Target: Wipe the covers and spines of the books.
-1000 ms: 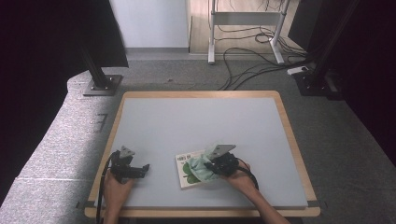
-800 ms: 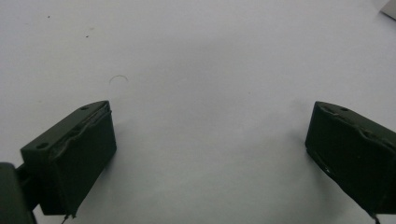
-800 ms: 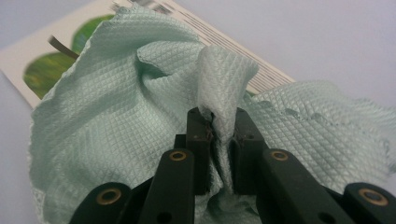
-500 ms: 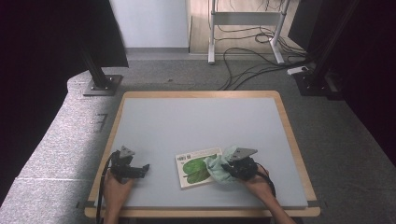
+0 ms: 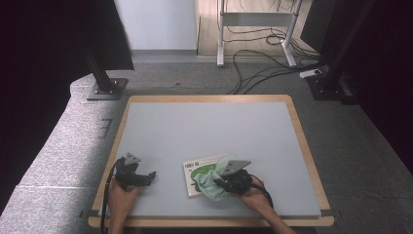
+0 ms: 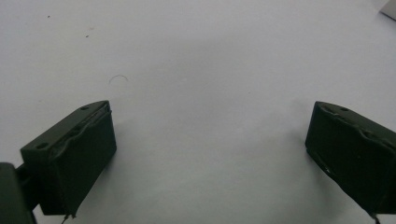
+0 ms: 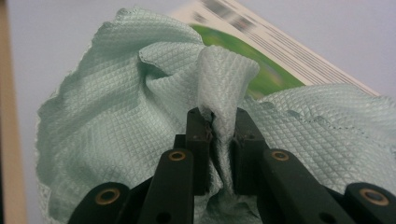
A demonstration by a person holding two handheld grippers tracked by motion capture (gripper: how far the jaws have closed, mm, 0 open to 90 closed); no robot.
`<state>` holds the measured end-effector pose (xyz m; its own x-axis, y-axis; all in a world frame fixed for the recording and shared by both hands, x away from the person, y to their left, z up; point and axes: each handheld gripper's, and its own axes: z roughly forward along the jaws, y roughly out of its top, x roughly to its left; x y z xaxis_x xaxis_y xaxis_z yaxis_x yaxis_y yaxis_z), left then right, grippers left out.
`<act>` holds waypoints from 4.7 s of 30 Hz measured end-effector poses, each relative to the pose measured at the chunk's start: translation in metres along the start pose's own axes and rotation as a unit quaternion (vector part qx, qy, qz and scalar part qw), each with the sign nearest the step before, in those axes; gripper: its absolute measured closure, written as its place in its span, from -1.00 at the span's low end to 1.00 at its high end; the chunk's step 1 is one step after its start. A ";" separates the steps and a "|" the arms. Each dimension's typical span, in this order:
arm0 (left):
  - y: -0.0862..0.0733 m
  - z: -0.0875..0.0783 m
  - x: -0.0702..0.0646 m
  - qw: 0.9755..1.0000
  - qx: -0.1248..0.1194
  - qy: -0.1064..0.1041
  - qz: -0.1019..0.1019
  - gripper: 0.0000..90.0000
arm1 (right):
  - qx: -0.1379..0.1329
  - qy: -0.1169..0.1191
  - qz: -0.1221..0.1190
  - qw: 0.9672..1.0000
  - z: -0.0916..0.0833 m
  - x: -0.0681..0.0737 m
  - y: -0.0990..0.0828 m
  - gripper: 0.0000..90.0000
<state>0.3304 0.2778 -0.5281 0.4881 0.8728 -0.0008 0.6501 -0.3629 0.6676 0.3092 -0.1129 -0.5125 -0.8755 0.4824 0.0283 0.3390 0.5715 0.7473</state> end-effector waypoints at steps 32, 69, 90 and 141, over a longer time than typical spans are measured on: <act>0.000 0.000 0.000 1.000 0.000 0.000 0.001 -0.96 | -0.009 -0.020 0.030 0.999 -0.031 -0.018 -0.031 0.75; 0.000 0.000 0.000 1.000 0.000 0.000 0.000 -0.96 | -0.029 -0.174 0.109 0.978 -0.156 -0.056 -0.099 0.75; 0.000 0.000 0.000 1.000 0.000 0.000 0.000 -0.96 | -0.003 -0.176 0.160 0.971 -0.137 -0.073 -0.135 0.64; 0.026 0.017 -0.087 0.982 0.005 -0.120 0.146 -1.00 | -0.002 -0.070 0.050 0.996 -0.049 -0.036 -0.041 -0.96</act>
<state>0.3150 0.1870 -0.5235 0.7768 0.6296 0.0128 0.4679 -0.5906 0.6574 0.3102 -0.1866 -0.5119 -0.7806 0.6250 0.0100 0.4204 0.5131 0.7483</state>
